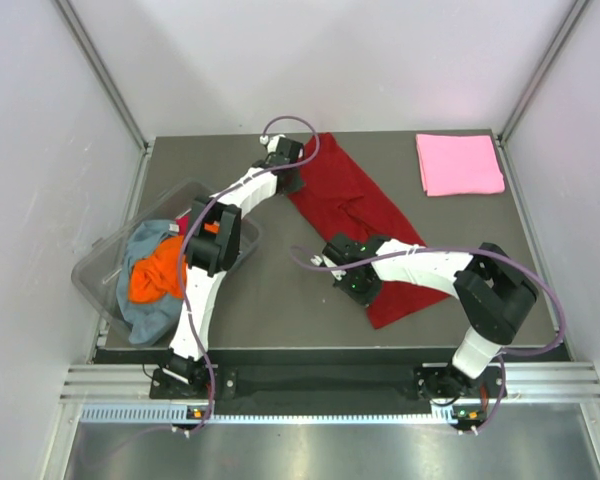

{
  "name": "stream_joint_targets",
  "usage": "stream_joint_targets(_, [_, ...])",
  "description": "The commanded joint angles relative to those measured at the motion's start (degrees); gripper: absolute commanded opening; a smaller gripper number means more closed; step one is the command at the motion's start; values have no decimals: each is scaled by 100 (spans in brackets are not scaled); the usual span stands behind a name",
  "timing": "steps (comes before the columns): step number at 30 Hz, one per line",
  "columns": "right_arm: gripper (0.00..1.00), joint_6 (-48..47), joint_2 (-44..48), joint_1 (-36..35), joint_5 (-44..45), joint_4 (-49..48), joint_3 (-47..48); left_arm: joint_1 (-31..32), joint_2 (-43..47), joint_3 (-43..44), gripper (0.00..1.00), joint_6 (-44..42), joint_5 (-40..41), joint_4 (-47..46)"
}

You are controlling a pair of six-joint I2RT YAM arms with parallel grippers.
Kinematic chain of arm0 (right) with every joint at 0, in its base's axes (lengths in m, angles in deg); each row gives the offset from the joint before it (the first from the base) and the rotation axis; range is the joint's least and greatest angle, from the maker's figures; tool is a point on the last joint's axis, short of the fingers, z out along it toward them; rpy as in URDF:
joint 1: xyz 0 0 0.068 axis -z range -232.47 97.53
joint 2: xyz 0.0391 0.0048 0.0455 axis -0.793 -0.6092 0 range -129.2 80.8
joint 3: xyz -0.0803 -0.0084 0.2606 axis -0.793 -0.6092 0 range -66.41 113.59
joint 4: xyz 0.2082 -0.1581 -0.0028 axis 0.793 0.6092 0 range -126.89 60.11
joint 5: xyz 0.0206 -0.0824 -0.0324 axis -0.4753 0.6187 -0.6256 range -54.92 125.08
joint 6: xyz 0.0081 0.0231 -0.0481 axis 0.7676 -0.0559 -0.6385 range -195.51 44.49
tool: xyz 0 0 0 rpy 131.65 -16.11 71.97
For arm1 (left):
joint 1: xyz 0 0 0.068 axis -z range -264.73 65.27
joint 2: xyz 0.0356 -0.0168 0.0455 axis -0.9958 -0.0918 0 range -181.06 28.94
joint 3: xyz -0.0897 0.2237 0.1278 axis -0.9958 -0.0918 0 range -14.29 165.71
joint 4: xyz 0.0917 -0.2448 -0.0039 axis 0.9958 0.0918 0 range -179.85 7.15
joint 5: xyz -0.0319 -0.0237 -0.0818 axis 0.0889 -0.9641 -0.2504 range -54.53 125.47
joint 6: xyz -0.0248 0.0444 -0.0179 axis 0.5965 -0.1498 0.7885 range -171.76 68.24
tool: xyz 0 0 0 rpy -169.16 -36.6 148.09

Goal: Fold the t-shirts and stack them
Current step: Fold the tshirt

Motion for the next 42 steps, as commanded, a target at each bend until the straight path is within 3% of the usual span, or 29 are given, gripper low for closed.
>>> stream_joint_targets(1, [0, 391, 122, -113, -12, -188, 131, -178, -241, 69, 3, -14, 493, 277])
stream_joint_targets(18, [0, 1421, 95, -395, 243, -329, -44, -617, -899, 684, 4, -164, 151, 145])
stream_joint_targets(27, [2, 2098, -520, -702, 357, -347, 614, -767, -1339, 1247, 6, -321, -60, 75])
stream_joint_targets(35, [20, 2345, -416, -790, 585, -92, 1028, -819, -1050, 1274, 11, -664, -596, 13])
stream_joint_targets(42, [35, 2415, 270, -720, 893, 251, 1230, -811, -57, 1239, 20, -788, -1298, 66])
